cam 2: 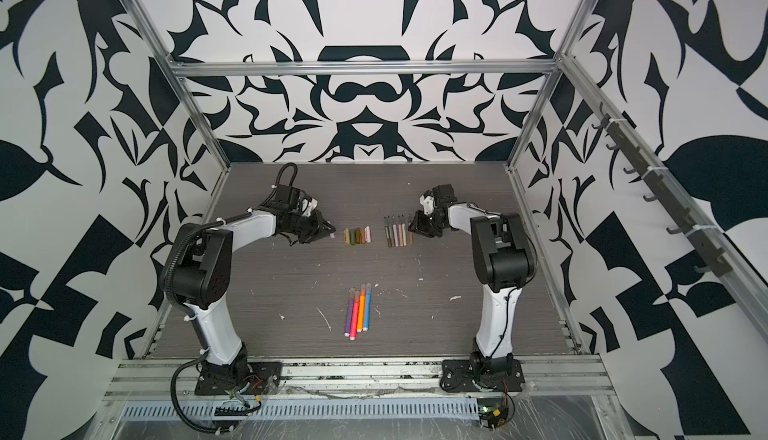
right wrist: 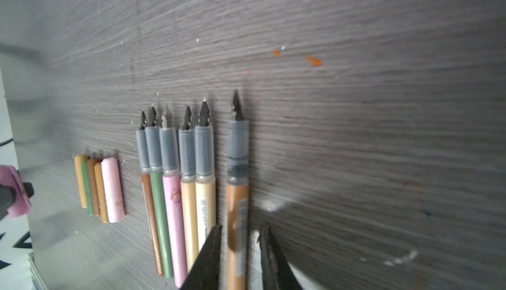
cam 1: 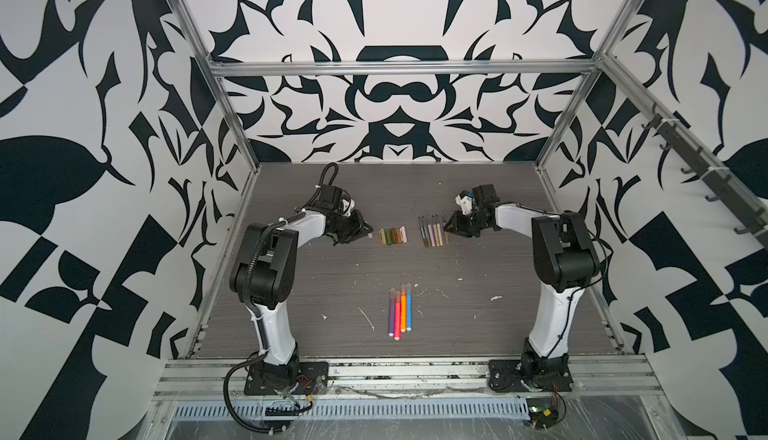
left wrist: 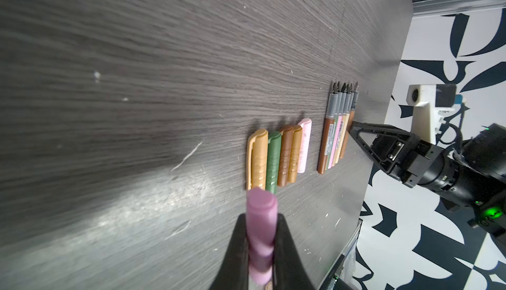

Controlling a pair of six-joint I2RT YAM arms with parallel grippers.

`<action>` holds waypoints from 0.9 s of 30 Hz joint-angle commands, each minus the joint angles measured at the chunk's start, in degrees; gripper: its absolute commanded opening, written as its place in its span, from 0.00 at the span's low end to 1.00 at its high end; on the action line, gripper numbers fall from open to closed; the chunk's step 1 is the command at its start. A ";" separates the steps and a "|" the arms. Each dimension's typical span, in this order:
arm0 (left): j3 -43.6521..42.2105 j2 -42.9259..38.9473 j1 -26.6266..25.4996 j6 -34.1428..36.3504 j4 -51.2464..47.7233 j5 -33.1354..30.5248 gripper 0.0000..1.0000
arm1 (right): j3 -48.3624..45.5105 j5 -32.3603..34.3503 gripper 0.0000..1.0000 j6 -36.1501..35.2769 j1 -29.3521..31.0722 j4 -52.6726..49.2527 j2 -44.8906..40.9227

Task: Open the pen caps
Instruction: 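Lower the pink cap beside the caps while the right lowers the pen beside the pens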

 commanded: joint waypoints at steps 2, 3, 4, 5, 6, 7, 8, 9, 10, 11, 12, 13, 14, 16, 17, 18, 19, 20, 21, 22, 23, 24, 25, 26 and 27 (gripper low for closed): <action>1.33 -1.86 0.40 0.51 -1.27 0.22 0.00 | 1.14 -0.10 0.35 -0.05 0.06 -0.55 -0.29; 1.28 -1.85 0.40 0.50 -1.28 0.22 0.00 | 1.14 -0.18 0.35 0.03 0.07 -0.55 -0.37; 1.20 -1.77 0.44 0.50 -1.28 0.22 0.00 | 1.14 -0.23 0.35 -0.02 0.11 -0.55 -0.39; 1.24 -1.71 0.41 0.43 -1.19 0.23 0.00 | 1.21 -0.27 0.35 0.05 0.08 -0.55 -0.39; 1.18 -1.59 0.40 0.49 -1.15 0.23 0.00 | 1.22 -0.43 0.35 0.13 0.05 -0.55 -0.39; 1.08 -1.52 0.43 0.49 -1.11 0.25 0.00 | 1.31 -0.45 0.35 0.24 0.12 -0.57 -0.38; 1.19 -1.30 0.40 0.47 -1.10 0.22 0.00 | 1.31 -0.60 0.35 0.32 0.09 -0.55 -0.39; 1.24 -1.09 0.39 0.44 -1.10 0.22 0.00 | 1.36 -0.84 0.35 0.36 0.05 -0.61 -0.38; 1.24 -0.99 0.39 0.43 -1.10 0.31 0.00 | 1.40 -1.02 0.35 0.39 0.09 -0.68 -0.39; 1.28 -0.81 0.40 0.43 -1.02 0.40 0.00 | 1.32 -1.13 0.34 0.40 0.08 -0.64 -0.39; 1.31 -0.78 0.42 0.43 -1.02 0.40 0.00 | 1.31 -1.15 0.32 0.53 0.06 -0.72 -0.39; 1.33 -0.65 0.44 0.43 -0.97 0.40 0.00 | 1.31 -1.15 0.32 0.56 0.07 -0.72 -0.35; 1.33 -0.46 0.41 0.43 -0.89 0.44 0.00 | 1.16 -1.24 0.31 0.57 0.10 -0.65 -0.39; 1.58 0.19 0.45 0.50 -0.84 0.53 0.00 | 0.65 -1.56 0.30 0.96 0.05 -0.25 -0.75; 1.75 0.81 0.40 0.51 -0.84 0.82 0.00 | 0.30 -1.88 0.29 1.18 0.12 0.22 -1.04; 1.86 1.35 0.44 0.51 -0.76 1.01 0.00 | 0.10 -2.23 0.27 1.44 0.12 0.55 -1.26; 1.86 1.81 0.39 0.51 -0.55 1.15 0.00 | -0.17 -2.66 0.26 1.61 0.11 0.82 -1.44; 1.90 2.29 0.44 0.43 -0.26 1.27 0.00 | -0.27 -3.15 0.25 1.71 0.09 0.86 -1.52; 1.95 2.87 0.40 0.26 0.09 1.45 0.00 | -0.27 -3.37 0.25 1.93 0.12 0.80 -1.51; 1.94 3.28 0.41 0.09 0.43 1.60 0.00 | -0.23 -3.59 0.25 1.94 0.06 0.85 -1.45; 2.01 3.78 0.40 -0.10 0.76 1.84 0.00 | -0.18 -3.74 0.25 2.04 0.09 0.85 -1.37; 2.10 4.25 0.39 -0.25 1.11 2.05 0.00 | -0.02 -3.79 0.25 2.11 0.10 0.71 -1.28; 2.25 4.70 0.41 -0.36 1.26 2.23 0.01 | 0.04 -3.87 0.25 2.10 0.12 0.77 -1.18; 2.49 5.16 0.40 -0.36 1.20 2.38 0.05 | 0.10 -3.88 0.25 2.15 0.12 0.70 -1.10; 2.84 5.80 0.42 -0.36 1.19 2.51 0.07 | 0.17 -3.96 0.24 2.26 0.12 0.67 -1.02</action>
